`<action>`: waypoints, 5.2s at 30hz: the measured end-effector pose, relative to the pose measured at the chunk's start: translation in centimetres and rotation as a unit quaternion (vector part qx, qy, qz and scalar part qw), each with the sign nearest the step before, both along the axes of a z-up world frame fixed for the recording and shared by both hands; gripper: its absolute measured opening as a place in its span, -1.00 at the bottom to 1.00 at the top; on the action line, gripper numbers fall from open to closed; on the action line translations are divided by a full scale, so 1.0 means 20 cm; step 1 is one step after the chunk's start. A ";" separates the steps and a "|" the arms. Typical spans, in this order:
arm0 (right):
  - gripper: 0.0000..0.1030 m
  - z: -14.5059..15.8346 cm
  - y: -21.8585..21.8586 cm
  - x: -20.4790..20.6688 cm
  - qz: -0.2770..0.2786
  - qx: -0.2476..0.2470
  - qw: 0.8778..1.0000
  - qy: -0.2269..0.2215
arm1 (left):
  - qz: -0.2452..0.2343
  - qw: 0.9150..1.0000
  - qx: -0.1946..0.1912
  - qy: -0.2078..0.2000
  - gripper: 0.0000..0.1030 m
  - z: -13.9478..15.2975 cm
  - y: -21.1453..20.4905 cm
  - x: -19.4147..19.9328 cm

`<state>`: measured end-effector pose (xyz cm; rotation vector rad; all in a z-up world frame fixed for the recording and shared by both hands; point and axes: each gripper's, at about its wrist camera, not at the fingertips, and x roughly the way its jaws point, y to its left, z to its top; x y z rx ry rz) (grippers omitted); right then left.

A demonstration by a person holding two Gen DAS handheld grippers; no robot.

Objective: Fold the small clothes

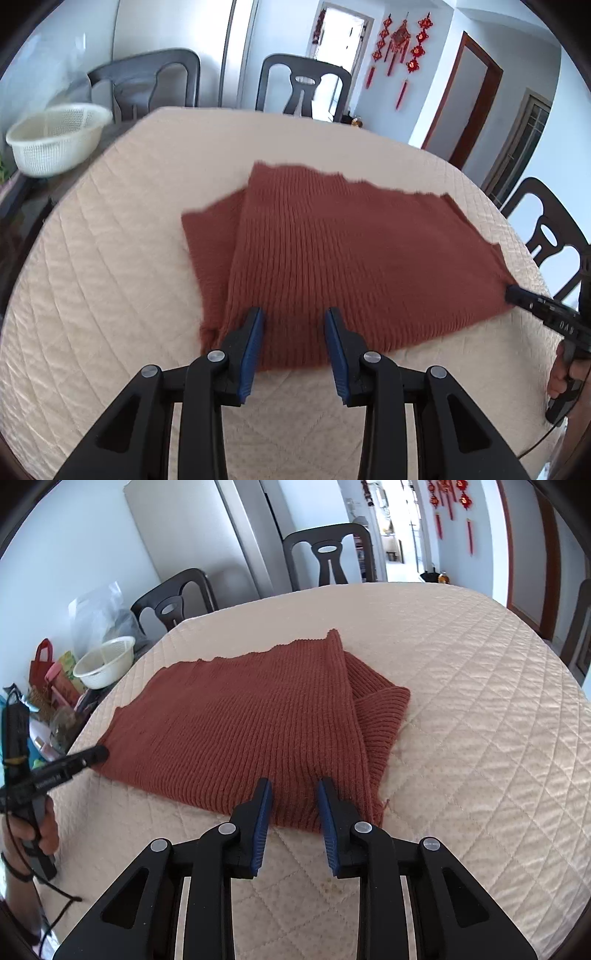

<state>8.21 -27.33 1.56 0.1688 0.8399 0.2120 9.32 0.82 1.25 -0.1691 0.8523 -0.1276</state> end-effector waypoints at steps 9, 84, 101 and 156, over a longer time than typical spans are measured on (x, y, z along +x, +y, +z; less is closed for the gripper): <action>-0.50 0.06 0.36 0.00 0.092 -0.002 0.996 -0.014 | 0.000 1.000 -0.007 -0.005 -0.29 -0.01 0.00 -0.05; -0.14 -0.02 -0.21 -0.01 -0.062 0.067 0.996 0.011 | 0.065 0.996 -0.054 0.007 0.07 -0.02 0.23 0.06; -0.14 -0.04 -0.24 0.12 -0.044 0.105 0.993 0.014 | 0.044 0.986 -0.164 0.000 0.22 -0.06 0.25 0.17; -0.68 -0.03 -0.27 -0.43 -0.025 0.124 0.990 0.060 | -0.024 0.988 -0.152 0.032 -0.59 -0.04 0.19 -0.45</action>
